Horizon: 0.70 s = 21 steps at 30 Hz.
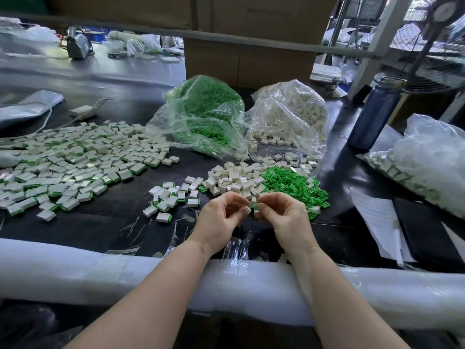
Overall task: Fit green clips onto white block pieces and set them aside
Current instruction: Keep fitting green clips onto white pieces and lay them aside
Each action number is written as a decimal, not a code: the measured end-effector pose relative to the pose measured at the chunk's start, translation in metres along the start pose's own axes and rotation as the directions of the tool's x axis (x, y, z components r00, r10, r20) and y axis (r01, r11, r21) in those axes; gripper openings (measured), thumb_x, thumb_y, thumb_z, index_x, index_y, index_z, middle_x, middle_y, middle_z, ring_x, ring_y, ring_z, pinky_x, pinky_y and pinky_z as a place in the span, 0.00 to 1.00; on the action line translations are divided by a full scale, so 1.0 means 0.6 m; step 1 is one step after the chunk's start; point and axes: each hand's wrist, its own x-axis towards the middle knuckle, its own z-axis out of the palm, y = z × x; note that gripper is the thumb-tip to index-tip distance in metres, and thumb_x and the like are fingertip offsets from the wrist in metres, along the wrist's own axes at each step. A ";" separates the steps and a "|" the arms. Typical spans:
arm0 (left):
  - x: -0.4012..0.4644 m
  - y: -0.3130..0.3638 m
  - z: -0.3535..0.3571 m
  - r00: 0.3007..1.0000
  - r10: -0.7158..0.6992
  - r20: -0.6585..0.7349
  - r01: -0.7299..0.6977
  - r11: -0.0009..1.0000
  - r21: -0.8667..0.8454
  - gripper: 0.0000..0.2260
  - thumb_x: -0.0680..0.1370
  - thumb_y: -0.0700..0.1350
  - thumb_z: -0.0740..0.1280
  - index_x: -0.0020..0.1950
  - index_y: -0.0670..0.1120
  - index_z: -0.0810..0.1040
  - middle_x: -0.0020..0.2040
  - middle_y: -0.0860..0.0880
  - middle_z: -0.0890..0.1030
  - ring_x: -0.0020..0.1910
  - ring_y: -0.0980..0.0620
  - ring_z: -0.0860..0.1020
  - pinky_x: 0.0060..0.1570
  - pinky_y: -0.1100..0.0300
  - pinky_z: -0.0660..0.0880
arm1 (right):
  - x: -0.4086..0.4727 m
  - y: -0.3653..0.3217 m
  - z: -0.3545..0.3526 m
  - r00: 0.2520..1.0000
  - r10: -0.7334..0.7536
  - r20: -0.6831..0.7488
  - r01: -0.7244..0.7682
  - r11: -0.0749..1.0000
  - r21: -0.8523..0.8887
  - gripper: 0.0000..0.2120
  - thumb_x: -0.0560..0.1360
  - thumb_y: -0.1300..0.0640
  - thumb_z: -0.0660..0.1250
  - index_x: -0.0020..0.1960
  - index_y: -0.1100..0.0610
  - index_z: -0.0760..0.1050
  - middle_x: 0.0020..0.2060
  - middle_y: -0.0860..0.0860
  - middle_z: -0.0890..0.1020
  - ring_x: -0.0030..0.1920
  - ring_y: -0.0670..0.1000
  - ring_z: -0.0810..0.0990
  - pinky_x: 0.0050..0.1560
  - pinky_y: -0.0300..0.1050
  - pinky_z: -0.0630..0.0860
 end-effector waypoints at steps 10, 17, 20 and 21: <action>0.004 -0.003 -0.004 0.998 -0.056 0.030 0.058 0.993 -0.105 0.07 0.73 0.37 0.70 0.42 0.50 0.78 0.39 0.50 0.80 0.39 0.56 0.78 0.41 0.68 0.75 | -0.001 0.001 0.003 0.997 0.040 0.060 -0.037 0.998 -0.045 0.07 0.71 0.70 0.68 0.39 0.61 0.77 0.30 0.53 0.80 0.29 0.44 0.78 0.33 0.35 0.78; 0.004 -0.004 -0.003 0.998 -0.041 0.038 0.045 0.993 -0.109 0.08 0.74 0.36 0.69 0.41 0.50 0.80 0.39 0.49 0.82 0.41 0.55 0.79 0.48 0.62 0.77 | -0.003 0.001 0.002 0.996 0.044 0.083 -0.041 0.998 -0.037 0.07 0.73 0.71 0.66 0.41 0.61 0.77 0.30 0.53 0.79 0.27 0.42 0.78 0.31 0.34 0.75; 0.004 -0.005 -0.002 0.998 -0.037 0.043 0.040 0.996 -0.075 0.08 0.74 0.36 0.69 0.41 0.49 0.80 0.39 0.50 0.81 0.40 0.55 0.78 0.47 0.64 0.77 | -0.004 0.002 0.002 0.994 0.030 0.102 -0.023 0.997 -0.072 0.08 0.72 0.72 0.66 0.45 0.61 0.76 0.31 0.53 0.79 0.28 0.42 0.77 0.33 0.34 0.75; 0.004 -0.005 -0.002 0.998 -0.034 0.043 0.037 0.997 -0.064 0.09 0.74 0.35 0.68 0.40 0.49 0.80 0.39 0.51 0.80 0.39 0.56 0.78 0.46 0.65 0.76 | -0.004 0.002 0.002 0.994 0.026 0.103 -0.018 0.997 -0.080 0.08 0.72 0.73 0.66 0.45 0.61 0.76 0.30 0.53 0.79 0.27 0.42 0.76 0.33 0.34 0.75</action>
